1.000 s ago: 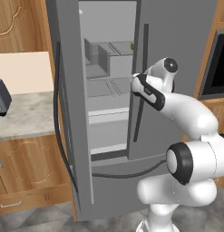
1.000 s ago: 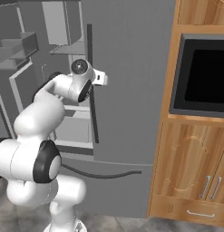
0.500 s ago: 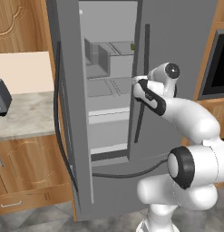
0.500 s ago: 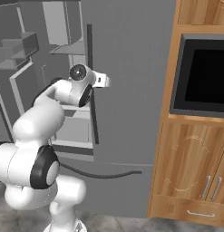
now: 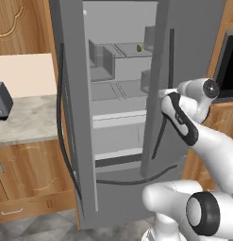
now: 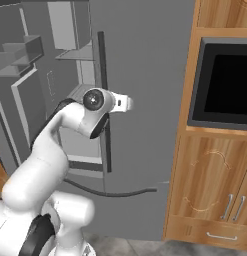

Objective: There is a bowl on the dining counter. Grab a lemon wedge from the fridge and place it in the bowl. Then get the liquor bottle and glass cup from the cabinet and place them next to the bowl.

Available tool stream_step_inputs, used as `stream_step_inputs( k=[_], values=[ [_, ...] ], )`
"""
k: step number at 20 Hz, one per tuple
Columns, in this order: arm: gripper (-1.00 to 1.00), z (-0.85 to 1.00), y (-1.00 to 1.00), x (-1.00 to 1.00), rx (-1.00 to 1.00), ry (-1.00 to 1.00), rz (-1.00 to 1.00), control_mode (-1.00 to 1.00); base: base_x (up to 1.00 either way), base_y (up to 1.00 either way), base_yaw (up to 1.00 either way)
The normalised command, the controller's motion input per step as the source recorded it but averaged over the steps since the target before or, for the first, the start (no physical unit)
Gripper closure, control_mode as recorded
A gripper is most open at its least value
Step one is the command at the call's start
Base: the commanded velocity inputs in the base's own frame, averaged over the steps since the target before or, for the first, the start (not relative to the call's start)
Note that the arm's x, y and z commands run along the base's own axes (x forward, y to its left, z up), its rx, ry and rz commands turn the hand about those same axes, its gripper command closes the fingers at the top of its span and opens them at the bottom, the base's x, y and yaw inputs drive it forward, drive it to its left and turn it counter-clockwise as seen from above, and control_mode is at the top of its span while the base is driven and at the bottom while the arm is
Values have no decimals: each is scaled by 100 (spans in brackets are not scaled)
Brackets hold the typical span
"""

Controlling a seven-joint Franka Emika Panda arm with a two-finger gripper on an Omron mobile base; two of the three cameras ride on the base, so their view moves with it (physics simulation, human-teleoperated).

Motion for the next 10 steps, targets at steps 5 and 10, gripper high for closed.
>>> stream_step_inputs(
  k=[5, 10],
  values=[
    [100, 4, -100, -100, 0, -6, 0, -100, 0, 0, 0],
    [100, 0, -100, -100, 0, -1, -2, -100, 0, 0, 0]
  ],
)
